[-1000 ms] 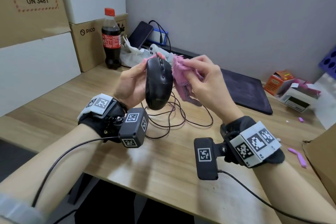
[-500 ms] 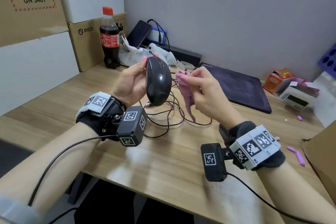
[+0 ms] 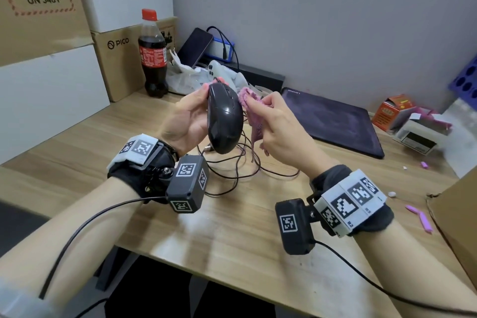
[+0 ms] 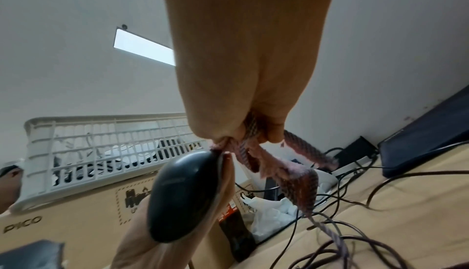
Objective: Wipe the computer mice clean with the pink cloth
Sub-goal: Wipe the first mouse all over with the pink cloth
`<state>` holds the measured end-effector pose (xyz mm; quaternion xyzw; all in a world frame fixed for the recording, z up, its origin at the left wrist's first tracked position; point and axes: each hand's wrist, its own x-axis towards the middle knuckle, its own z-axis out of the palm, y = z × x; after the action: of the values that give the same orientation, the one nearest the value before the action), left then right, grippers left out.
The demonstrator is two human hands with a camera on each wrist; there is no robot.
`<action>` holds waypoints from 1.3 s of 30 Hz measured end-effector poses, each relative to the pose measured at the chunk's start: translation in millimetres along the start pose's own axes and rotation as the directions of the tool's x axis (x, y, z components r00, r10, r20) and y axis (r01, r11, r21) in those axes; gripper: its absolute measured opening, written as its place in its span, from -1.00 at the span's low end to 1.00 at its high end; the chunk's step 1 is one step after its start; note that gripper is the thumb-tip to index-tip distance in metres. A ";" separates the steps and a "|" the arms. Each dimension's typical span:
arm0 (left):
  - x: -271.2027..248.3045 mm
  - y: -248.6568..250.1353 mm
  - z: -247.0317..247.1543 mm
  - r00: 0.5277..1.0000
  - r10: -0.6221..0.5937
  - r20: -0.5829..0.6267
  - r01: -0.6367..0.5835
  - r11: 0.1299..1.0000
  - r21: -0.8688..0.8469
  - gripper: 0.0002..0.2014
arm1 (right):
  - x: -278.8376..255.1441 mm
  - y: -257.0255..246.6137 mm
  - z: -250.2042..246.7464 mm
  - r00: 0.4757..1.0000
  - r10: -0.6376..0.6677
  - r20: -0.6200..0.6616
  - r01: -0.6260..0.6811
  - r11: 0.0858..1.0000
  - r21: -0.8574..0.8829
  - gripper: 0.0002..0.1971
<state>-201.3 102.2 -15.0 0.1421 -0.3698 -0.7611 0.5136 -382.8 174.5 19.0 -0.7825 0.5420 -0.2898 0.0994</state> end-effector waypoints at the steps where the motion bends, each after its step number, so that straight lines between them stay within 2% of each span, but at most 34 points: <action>1: -0.7 -0.1 2.3 1.000 0.004 0.011 -0.004 1.000 0.006 -0.61 | 0.1 -3.8 -0.5 1.000 -0.007 -0.023 0.008 1.000 0.019 -0.42; 3: -1.9 -1.0 7.9 0.999 0.001 0.053 -0.003 0.999 0.040 -0.69 | 1.4 -12.9 1.4 0.996 -0.078 -0.032 0.080 0.996 0.037 -0.42; 6: -4.1 -2.0 13.3 0.997 -0.005 0.075 0.000 0.998 0.064 -0.70 | 3.7 -19.2 3.6 0.988 -0.151 0.031 0.151 0.988 -0.009 -0.41; 12: -5.6 -0.3 8.6 0.996 0.013 0.090 -0.021 0.996 0.089 -0.69 | 8.4 -7.9 -2.6 1.000 -0.019 -0.013 0.018 1.000 -0.025 -0.40; 16: -4.5 0.3 14.0 0.993 0.012 0.115 -0.025 0.994 0.109 -0.67 | 8.5 -18.0 0.2 0.997 -0.067 -0.028 0.066 0.997 -0.026 -0.41; 21: -0.7 5.0 4.3 0.998 0.020 0.062 -0.022 0.999 0.039 -0.68 | -3.8 -13.2 -2.0 0.990 -0.119 0.074 0.118 0.993 0.018 -0.40; 23: 1.6 7.2 -0.5 1.000 0.026 0.017 -0.026 1.000 -0.003 -0.63 | -14.1 -6.8 1.7 0.976 -0.154 0.151 0.159 0.987 -0.017 -0.41; 25: 2.4 8.8 -3.2 1.000 0.018 -0.004 -0.018 1.000 -0.026 -0.49 | -22.6 0.8 4.9 0.962 -0.181 0.206 0.201 0.977 -0.077 -0.40; 27: 1.5 9.9 -4.7 1.000 -0.002 0.000 0.002 1.000 -0.030 -0.39 | -25.7 4.1 2.5 0.972 -0.191 0.140 0.191 0.981 0.010 -0.44; 29: 0.0 8.3 -4.7 1.000 -0.015 0.017 0.016 0.999 -0.043 -0.42 | -23.7 2.2 -2.8 0.987 -0.161 0.008 0.156 0.967 0.201 -0.46; 30: -0.3 6.5 -4.1 1.000 -0.017 0.016 0.018 0.999 -0.047 -0.47 | -20.7 0.1 -3.9 0.988 -0.153 -0.032 0.156 0.964 0.217 -0.45; 32: -0.6 2.6 -1.1 0.999 -0.024 0.027 0.024 0.999 -0.026 -0.56 | -15.5 -8.3 -1.3 0.987 -0.162 -0.007 0.162 0.978 0.134 -0.41; 35: -0.8 1.8 2.8 0.999 -0.036 0.017 0.035 0.999 0.021 -0.51 | -16.6 -9.5 9.6 0.979 -0.193 0.068 0.189 0.980 0.059 -0.33; 39: -1.3 6.4 1.9 1.000 0.000 0.003 0.000 1.000 -0.031 -0.56 | -20.3 14.4 8.3 0.999 -0.053 0.003 0.053 0.999 -0.011 -0.33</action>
<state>-197.5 102.9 -9.4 0.1332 -0.3586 -0.7670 0.5151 -394.6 185.9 -1.5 -0.7975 0.5226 -0.2882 0.0883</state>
